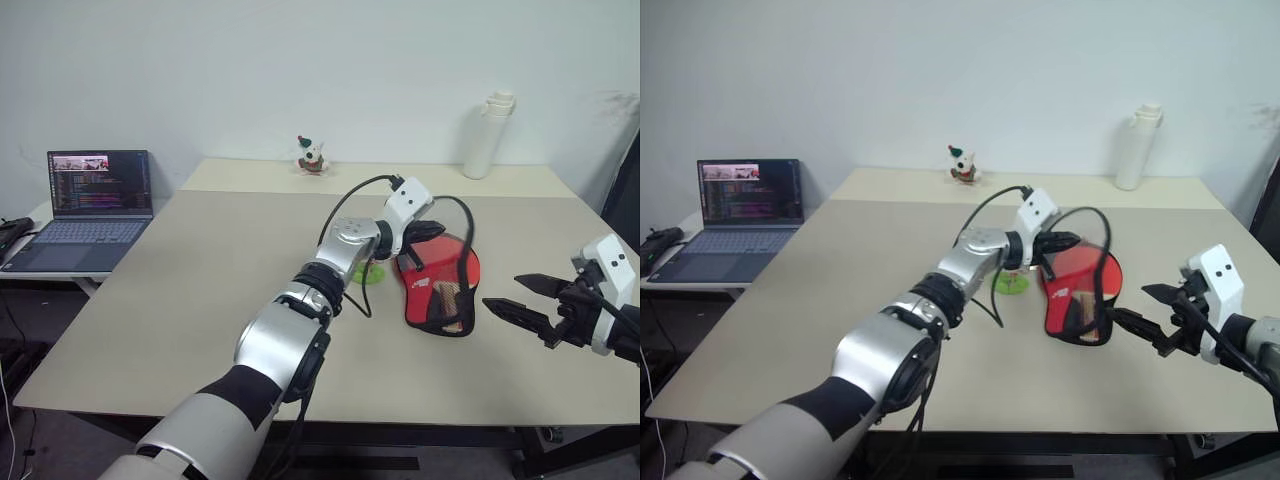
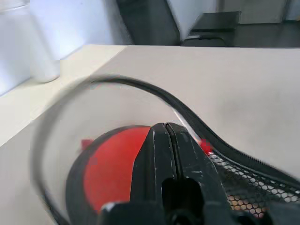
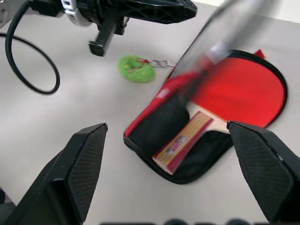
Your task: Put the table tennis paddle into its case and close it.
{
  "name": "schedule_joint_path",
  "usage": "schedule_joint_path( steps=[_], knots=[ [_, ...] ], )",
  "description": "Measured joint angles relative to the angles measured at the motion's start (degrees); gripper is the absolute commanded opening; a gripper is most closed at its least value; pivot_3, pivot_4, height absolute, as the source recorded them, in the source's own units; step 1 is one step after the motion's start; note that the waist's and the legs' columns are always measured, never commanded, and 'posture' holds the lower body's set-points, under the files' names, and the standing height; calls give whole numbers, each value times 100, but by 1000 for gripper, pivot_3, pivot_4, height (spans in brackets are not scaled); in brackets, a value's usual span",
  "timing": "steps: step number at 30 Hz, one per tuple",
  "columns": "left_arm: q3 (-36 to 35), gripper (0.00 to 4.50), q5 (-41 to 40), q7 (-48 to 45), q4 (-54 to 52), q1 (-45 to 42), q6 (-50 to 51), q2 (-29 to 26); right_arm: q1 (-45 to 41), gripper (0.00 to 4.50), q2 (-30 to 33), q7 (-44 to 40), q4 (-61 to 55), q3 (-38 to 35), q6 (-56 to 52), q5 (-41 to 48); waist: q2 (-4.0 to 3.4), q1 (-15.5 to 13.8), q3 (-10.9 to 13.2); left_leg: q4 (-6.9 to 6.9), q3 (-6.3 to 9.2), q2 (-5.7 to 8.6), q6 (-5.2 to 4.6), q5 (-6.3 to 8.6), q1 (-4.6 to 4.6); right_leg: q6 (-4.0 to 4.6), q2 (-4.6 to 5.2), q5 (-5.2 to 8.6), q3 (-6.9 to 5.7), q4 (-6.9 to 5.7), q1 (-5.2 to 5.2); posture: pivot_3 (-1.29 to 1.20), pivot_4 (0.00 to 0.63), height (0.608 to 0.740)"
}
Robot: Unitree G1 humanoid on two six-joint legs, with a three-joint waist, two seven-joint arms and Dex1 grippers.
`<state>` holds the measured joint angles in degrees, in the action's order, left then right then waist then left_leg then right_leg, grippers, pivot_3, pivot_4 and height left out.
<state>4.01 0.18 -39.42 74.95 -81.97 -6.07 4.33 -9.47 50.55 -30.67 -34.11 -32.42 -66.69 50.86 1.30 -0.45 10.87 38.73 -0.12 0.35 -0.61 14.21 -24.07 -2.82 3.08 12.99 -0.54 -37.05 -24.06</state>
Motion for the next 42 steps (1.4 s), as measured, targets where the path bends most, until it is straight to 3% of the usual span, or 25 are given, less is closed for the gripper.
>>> schedule_joint_path(
  steps=[6,12,20,30,40,42],
  knots=[
    [-138,23,84,371,109,-59,-90,30,-25,4500,-194,407,47,54,2,-22,0,5,0,0,-2,3,0,0,-2,2,1,-2,2,2,0,0,150,740],
    [-389,23,15,-90,7,146,-316,-367,-421,4500,-490,743,606,954,379,-581,-5,51,-3,0,-7,1,0,0,6,14,0,-9,6,-2,1,0,150,740],
    [-478,23,-309,-1756,-1360,1862,-160,-1675,-1536,4500,-1023,1079,2806,1947,1149,-1824,-15,135,-7,-1,-10,0,1,-1,10,31,0,-19,11,-17,-3,0,150,740],
    [-561,23,-664,-1687,-3671,3123,1022,-2354,-2185,4500,-1142,508,4616,2594,1860,-2666,-15,46,-7,2,-4,4,1,-1,5,26,6,-23,5,-12,0,0,150,740],
    [-552,23,-794,-1424,-4410,3336,1518,-2388,-2490,4500,-1208,-239,5329,2984,2128,-3104,-16,60,-8,7,-8,1,1,-1,15,33,3,-27,8,-16,5,0,150,740],
    [-551,0,-799,-1379,-4412,3382,1569,-2395,-2579,4106,-1282,-325,5440,3004,2128,-3166,-16,73,-8,7,-9,1,1,-1,16,33,3,-27,9,-17,5,0,150,740]
  ],
)
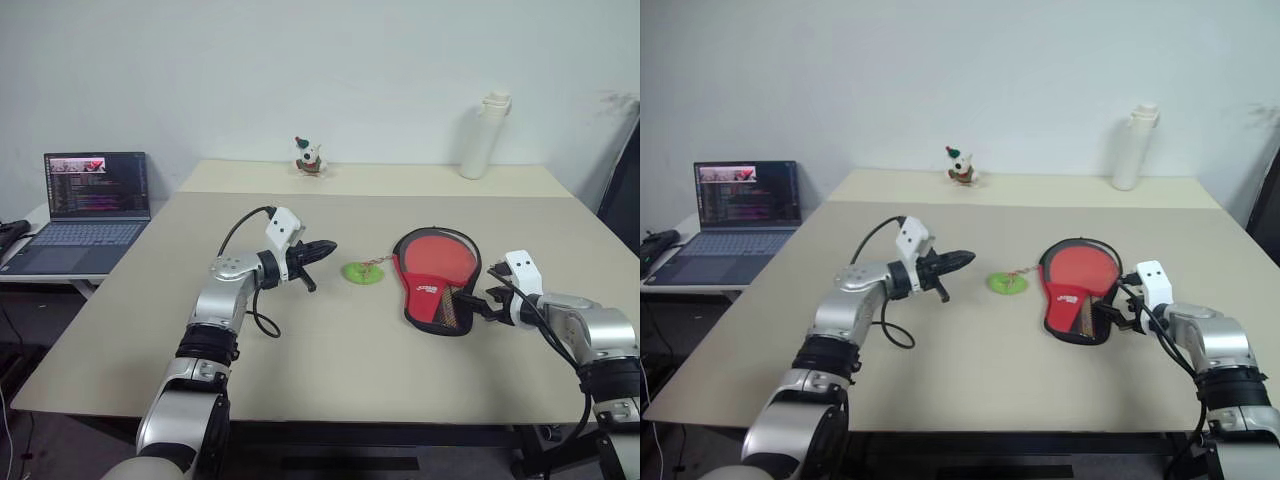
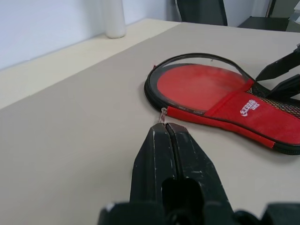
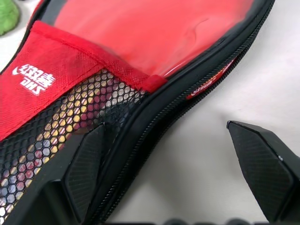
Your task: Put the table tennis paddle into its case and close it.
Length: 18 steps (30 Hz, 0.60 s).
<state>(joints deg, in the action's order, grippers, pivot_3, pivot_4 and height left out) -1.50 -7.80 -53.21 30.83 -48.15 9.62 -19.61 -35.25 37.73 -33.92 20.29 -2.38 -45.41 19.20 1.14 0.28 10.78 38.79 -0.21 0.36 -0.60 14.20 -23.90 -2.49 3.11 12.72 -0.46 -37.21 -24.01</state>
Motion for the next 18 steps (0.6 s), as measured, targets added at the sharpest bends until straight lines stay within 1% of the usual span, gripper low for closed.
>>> schedule_joint_path(
  steps=[1,7,10,13,14,18],
  knots=[
    [6,0,-1,5,0,18,6,1,-33,3936,-29,-32,42,16,1,-7,0,10,0,0,-1,-1,0,0,0,1,0,0,0,-1,0,0,150,740],
    [7,0,-10,10,-15,27,16,-46,-433,1857,-352,-250,595,100,-6,-98,2,100,-1,1,-1,-4,1,-1,19,5,-3,-4,1,-1,17,0,150,740],
    [9,0,-11,-6,-106,75,24,-108,-591,937,-476,-351,900,95,-45,-104,5,147,-3,-4,-1,-6,1,0,67,4,-3,-3,0,9,66,0,150,740],
    [9,0,-15,-41,-215,195,47,-278,-695,185,-533,-465,1150,76,-94,-106,7,159,-5,-8,-5,-8,1,0,94,5,-4,-2,4,9,86,0,150,740],
    [6,0,-20,-66,-243,259,73,-337,-706,18,-541,-491,1176,67,-102,-108,6,158,-6,-8,-4,-10,1,0,94,5,-5,-2,3,6,86,0,150,740],
    [26,0,-127,-349,-518,617,268,-578,-733,18,-658,-586,1107,55,-237,-113,7,167,-6,-11,-6,-14,1,1,94,6,-6,-2,5,5,82,0,150,740]
  ],
)
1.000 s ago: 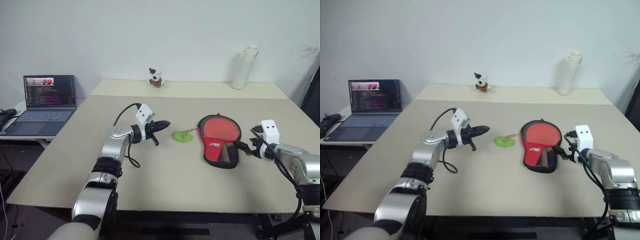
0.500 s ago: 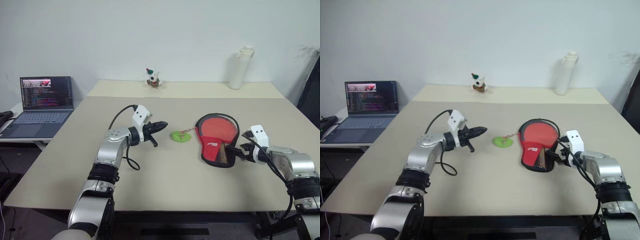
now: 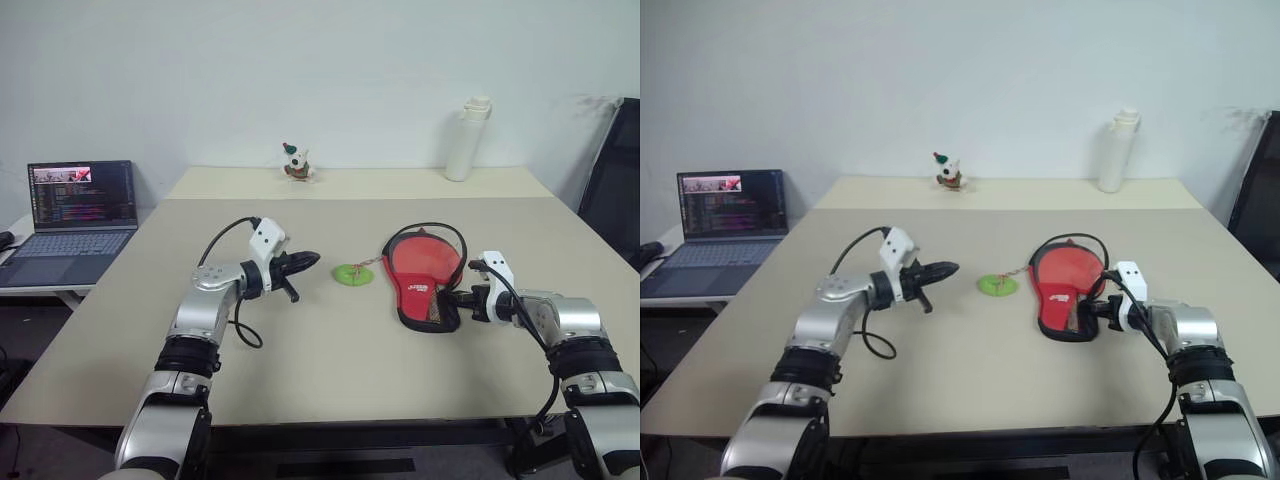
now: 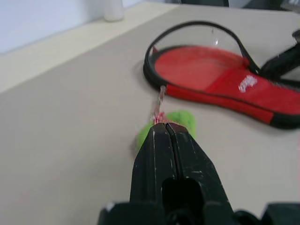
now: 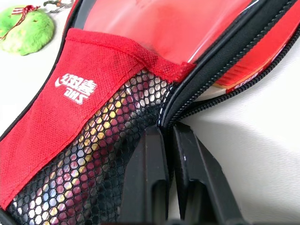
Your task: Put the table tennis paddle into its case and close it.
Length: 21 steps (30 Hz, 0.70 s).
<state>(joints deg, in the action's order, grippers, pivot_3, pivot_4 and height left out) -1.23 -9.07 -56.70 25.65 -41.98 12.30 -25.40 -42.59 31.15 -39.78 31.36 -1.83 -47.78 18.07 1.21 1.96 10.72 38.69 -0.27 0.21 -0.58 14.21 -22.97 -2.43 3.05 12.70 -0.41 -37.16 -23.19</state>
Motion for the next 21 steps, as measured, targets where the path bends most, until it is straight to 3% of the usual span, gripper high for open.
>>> schedule_joint_path(
  steps=[11,21],
  knots=[
    [278,0,-679,-1526,-1539,1345,1028,-1213,365,18,-690,-98,-1490,29,-1268,369,0,86,0,-72,8,-28,2,-1,4,32,-5,17,-8,-3,-33,0,150,740],
    [389,0,-896,-1700,-2178,1642,1393,-1387,1257,18,-861,-5,-3363,144,-2469,1041,-1,45,1,-73,7,-19,2,0,-1,34,-13,20,-8,7,-33,0,150,740]
  ],
)
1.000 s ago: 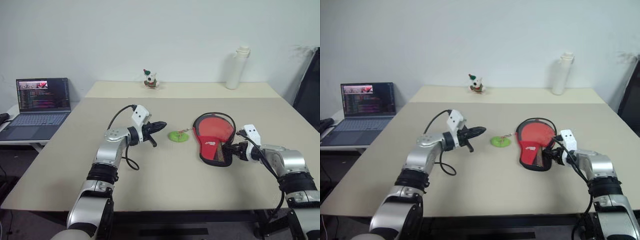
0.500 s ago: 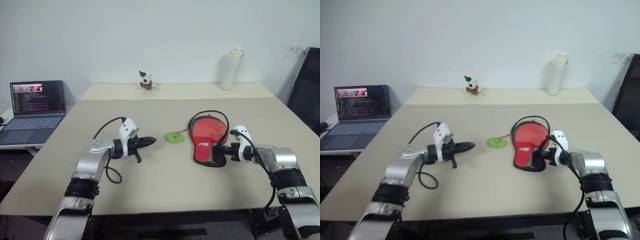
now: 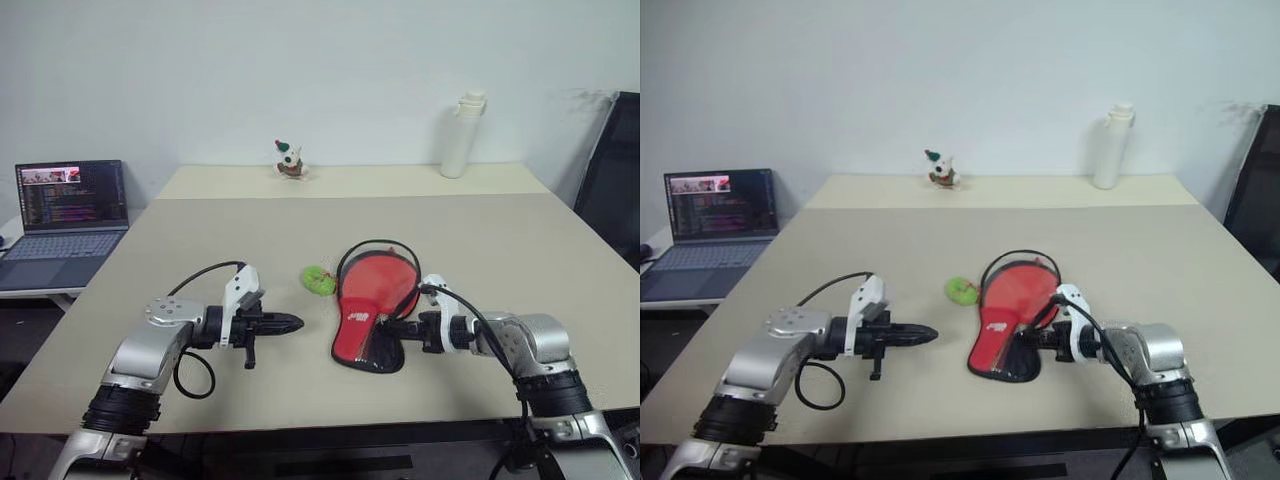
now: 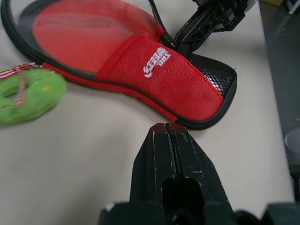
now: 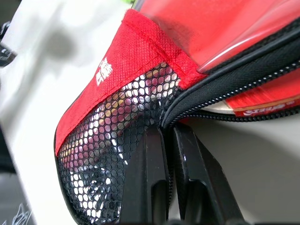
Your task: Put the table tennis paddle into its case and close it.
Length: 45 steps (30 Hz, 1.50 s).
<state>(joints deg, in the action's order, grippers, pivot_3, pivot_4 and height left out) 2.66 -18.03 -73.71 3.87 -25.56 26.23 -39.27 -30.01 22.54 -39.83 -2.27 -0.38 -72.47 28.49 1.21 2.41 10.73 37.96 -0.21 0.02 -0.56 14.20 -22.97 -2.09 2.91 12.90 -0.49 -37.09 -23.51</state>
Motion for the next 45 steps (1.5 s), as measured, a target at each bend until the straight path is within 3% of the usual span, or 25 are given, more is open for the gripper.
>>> schedule_joint_path(
  steps=[9,20,29,34,39,42,45],
  knots=[
    [173,0,-82,-199,-113,116,59,-110,890,18,376,218,-1301,-503,-863,569,0,-86,0,7,1,10,1,-1,-4,-3,10,3,-2,7,2,0,150,740],
    [330,0,-67,-316,251,105,-317,-105,763,18,1059,267,-969,-790,-784,654,1,-90,1,7,-2,12,0,-1,-5,-24,11,16,0,10,3,0,150,740],
    [377,0,-57,-304,329,108,-444,-105,701,18,1014,470,-879,-789,-774,656,1,-90,1,7,-1,12,0,-1,-6,-25,12,16,1,10,2,0,150,740],
    [371,0,-66,-188,327,121,-425,-104,1019,1522,1005,715,-1241,-981,-814,683,2,-101,1,5,1,12,0,-1,-8,-26,13,17,-1,10,2,0,150,740],
    [306,0,-68,126,348,125,-391,-85,1662,3243,1481,593,-2129,-986,-757,867,3,-114,1,4,5,15,0,0,-10,-30,17,19,-4,15,3,0,150,740],
    [254,0,-13,461,525,-27,-431,66,1951,3243,1504,411,-2513,-1142,-680,1161,4,-140,2,8,5,15,0,-1,-8,-33,16,21,-4,14,4,0,150,740],
    [181,936,98,921,925,-429,-564,322,1932,3270,1432,344,-2717,-1479,-474,1438,6,-149,3,17,5,13,0,-2,-4,-35,13,19,-5,14,12,0,150,740]
  ],
)
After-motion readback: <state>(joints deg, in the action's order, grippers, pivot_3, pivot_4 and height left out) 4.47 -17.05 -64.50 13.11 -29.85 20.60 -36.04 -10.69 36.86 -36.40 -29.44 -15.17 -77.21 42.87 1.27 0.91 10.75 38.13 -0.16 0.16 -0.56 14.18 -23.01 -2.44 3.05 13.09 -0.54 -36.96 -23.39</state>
